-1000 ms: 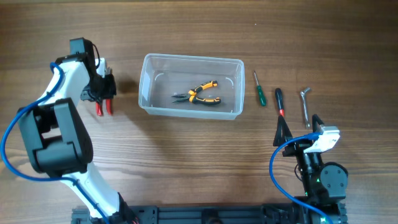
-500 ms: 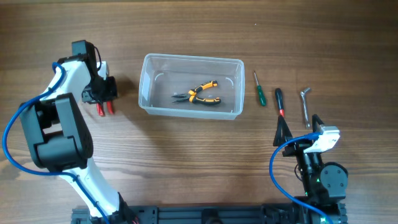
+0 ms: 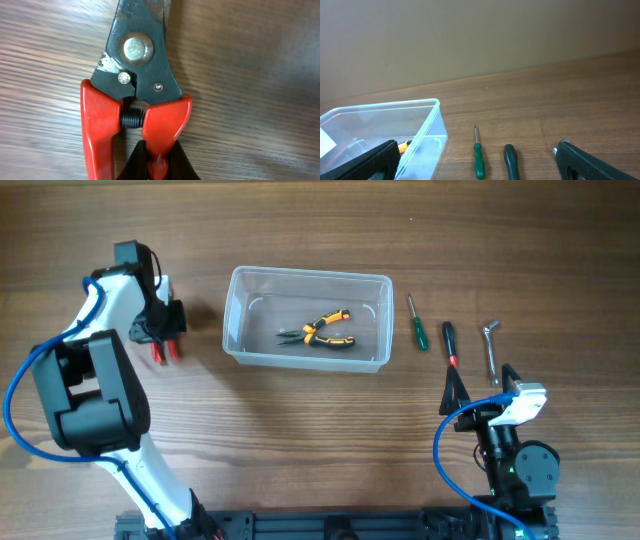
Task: Pack container
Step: 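Carry the red shears with the left gripper and drop them into the container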
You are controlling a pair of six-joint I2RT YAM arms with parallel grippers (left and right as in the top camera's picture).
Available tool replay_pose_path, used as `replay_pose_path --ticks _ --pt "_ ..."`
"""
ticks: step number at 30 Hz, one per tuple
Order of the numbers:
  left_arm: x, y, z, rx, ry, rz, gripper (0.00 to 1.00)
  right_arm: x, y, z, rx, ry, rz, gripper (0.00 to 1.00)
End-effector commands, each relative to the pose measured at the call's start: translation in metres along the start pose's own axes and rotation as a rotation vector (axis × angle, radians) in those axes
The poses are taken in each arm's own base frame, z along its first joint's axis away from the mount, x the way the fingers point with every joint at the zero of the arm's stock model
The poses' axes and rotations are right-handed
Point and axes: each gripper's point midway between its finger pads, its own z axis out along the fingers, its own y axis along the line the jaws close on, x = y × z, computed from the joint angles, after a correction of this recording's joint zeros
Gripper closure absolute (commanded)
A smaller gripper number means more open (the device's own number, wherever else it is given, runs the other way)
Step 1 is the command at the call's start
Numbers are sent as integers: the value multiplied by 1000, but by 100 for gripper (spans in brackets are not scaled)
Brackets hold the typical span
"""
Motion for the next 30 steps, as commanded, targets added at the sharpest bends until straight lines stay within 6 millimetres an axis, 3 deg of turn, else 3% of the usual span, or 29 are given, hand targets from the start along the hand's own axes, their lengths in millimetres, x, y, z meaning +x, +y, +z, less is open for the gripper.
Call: replay_pose_path --ticks 1,4,7,9,14,20,23,27,30 --pt "-54 15 -85 -61 -262 1 96 -1 3 0 -15 -7 10 0" --pt "-73 16 -128 -59 -389 -6 96 -1 3 0 -15 -7 10 0" --pt "-77 3 -158 -18 -469 52 96 -1 3 0 -15 -7 10 0" --pt "-75 -21 -181 47 -526 162 96 -1 3 0 -15 -7 10 0" --pt "-66 -79 -210 155 -598 398 96 -1 3 0 -15 -7 10 0" --pt "-37 -163 -221 295 -611 694 96 -1 3 0 -15 -7 10 0" --pt "-12 -205 -221 312 -603 898 96 -1 3 0 -15 -7 10 0" --pt "23 -244 -218 330 -571 1120 96 -1 3 0 -15 -7 10 0" --pt "39 -260 -211 348 -534 1179 96 -1 3 0 -15 -7 10 0"
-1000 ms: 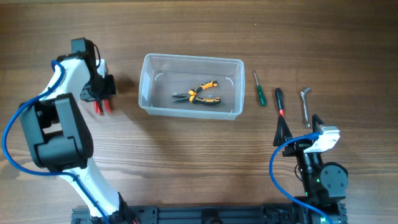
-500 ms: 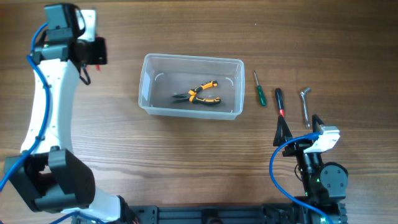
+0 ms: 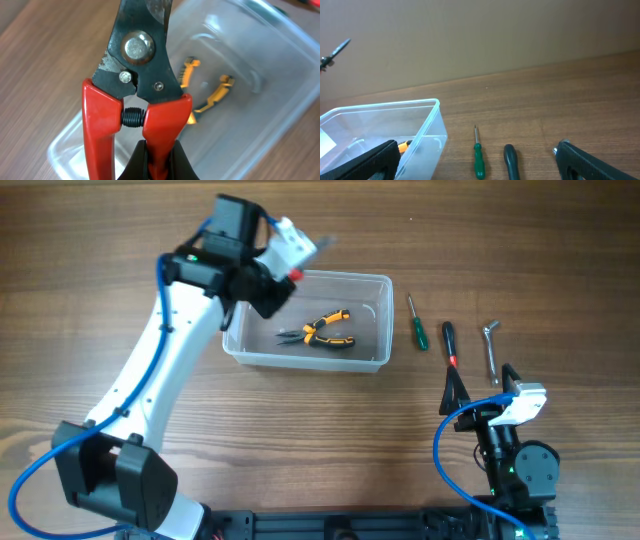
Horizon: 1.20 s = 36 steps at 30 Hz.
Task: Pack container
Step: 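Carry the red shears with the left gripper and drop them into the container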
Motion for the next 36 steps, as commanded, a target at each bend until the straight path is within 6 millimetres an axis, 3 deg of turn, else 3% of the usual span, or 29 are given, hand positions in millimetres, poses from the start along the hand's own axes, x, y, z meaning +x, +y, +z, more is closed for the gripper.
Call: replay_pose_path --ticks 1,6,10,13,15,19,20,24,28,30,36 --pt "-13 -22 -1 49 -24 121 96 -1 3 0 -15 -7 10 0" --pt "11 -28 35 119 85 103 96 -1 3 0 -15 -7 10 0" --pt "42 -36 80 201 212 68 96 -1 3 0 -15 -7 10 0" --pt "58 -39 103 236 268 53 96 -1 3 0 -15 -7 10 0" --pt "70 -41 119 257 309 42 87 -1 3 0 -15 -7 10 0" --pt "85 -42 133 267 359 35 80 -1 3 0 -15 -7 10 0" --pt "87 -43 135 270 364 34 69 -1 3 0 -15 -7 10 0" --pt "86 -42 136 269 363 35 52 -1 3 0 -15 -7 10 0" --pt "86 -30 131 205 382 52 49 -1 3 0 -15 -7 10 0" --pt "75 -18 120 146 361 67 47 -1 3 0 -15 -7 10 0" --pt "6 40 55 -104 189 36 45 -1 3 0 -15 -7 10 0"
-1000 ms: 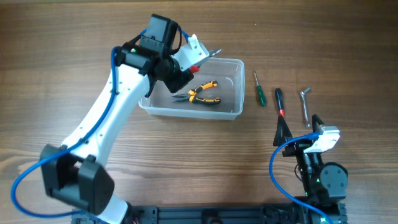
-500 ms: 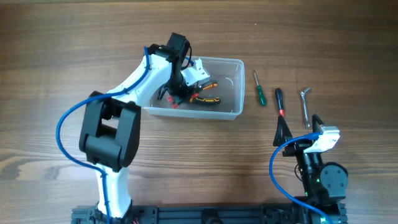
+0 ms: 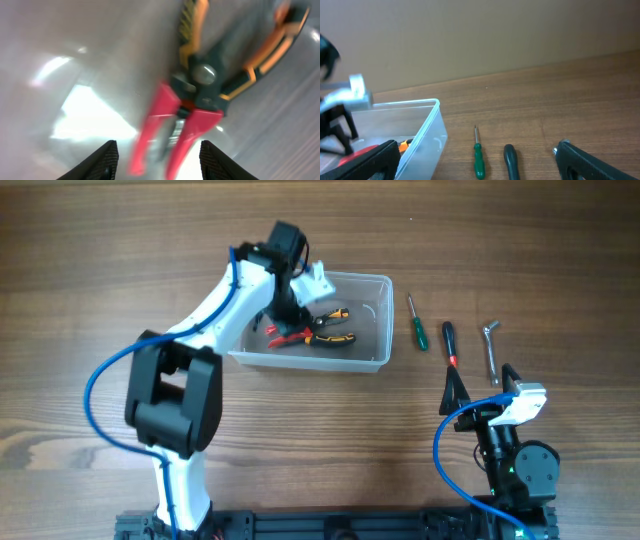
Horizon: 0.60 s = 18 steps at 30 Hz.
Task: Pack container
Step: 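Carry the red shears with the left gripper and drop them into the container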
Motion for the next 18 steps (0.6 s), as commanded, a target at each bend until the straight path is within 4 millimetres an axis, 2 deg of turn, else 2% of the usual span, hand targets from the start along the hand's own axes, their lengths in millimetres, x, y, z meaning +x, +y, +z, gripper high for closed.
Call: replay_pose_path --ticks 1,4,6,8,10,13,14,16,18 --pt "-31 49 -90 -228 -172 -89 44 -1 3 0 -15 -7 10 0" --pt "-36 72 -136 -319 -266 -197 38 -1 3 0 -15 -7 10 0" --pt "-30 88 -164 -388 -313 -306 37 -1 3 0 -15 -7 10 0" --pt "-14 111 -193 -480 -364 -483 35 -1 3 0 -15 -7 10 0" --pt "14 133 -217 -548 -408 -720 23 -1 3 0 -15 -7 10 0" --pt "62 151 -228 -563 -397 -970 15 -1 3 0 -15 -7 10 0" --pt "74 153 -228 -564 -381 -1012 15 -1 3 0 -15 -7 10 0" --pt "110 160 -224 -567 -313 -1100 15 -1 3 0 -15 -7 10 0" --pt "139 168 -225 -578 -273 -1165 8 -1 3 0 -15 -7 10 0"
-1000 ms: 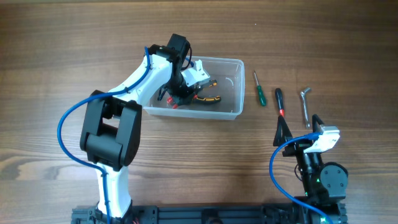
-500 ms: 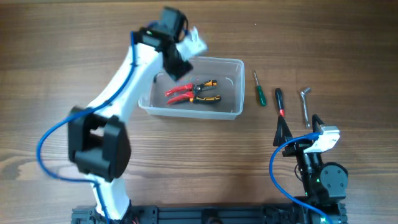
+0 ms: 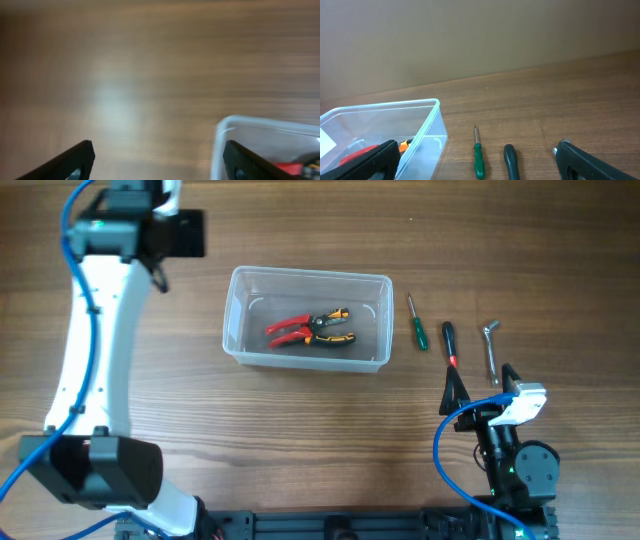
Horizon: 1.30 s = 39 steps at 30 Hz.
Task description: Pack container
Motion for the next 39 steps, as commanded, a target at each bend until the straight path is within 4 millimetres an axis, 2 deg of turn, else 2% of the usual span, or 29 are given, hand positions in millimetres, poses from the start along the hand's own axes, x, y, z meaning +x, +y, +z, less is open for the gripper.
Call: replay_pose_path --ticks 1,2,6,11,16,21,27,30,31,35,37,39 --pt "9 60 -2 -100 29 -221 4 -1 3 0 -15 -6 10 0" --pt "12 75 -2 -121 31 -269 0 -1 3 0 -15 -6 10 0" --pt "23 122 -1 -180 43 -380 0 -1 3 0 -15 -6 10 0" --pt "35 161 -3 -235 53 -454 0 -2 1 0 -3 -9 -2 0" --pt "38 168 -4 -245 54 -467 0 -11 -13 -1 80 -54 6 0" --pt "38 168 -4 -245 54 -467 0 -15 -12 -1 76 -70 0 0" --pt "38 168 -4 -245 54 -467 0 -41 -8 5 91 -39 -108 0" --pt "38 168 -4 -245 54 -467 0 -59 -4 24 92 51 -175 0" --pt "38 168 -4 -245 54 -467 0 -74 0 43 82 104 -217 0" --pt "38 168 -4 -245 54 -467 0 -106 6 99 79 238 -223 0" --pt "38 168 -4 -245 55 -467 0 -113 10 132 55 346 -239 0" --pt "38 168 -4 -245 54 -467 0 -111 11 158 39 456 -259 0"
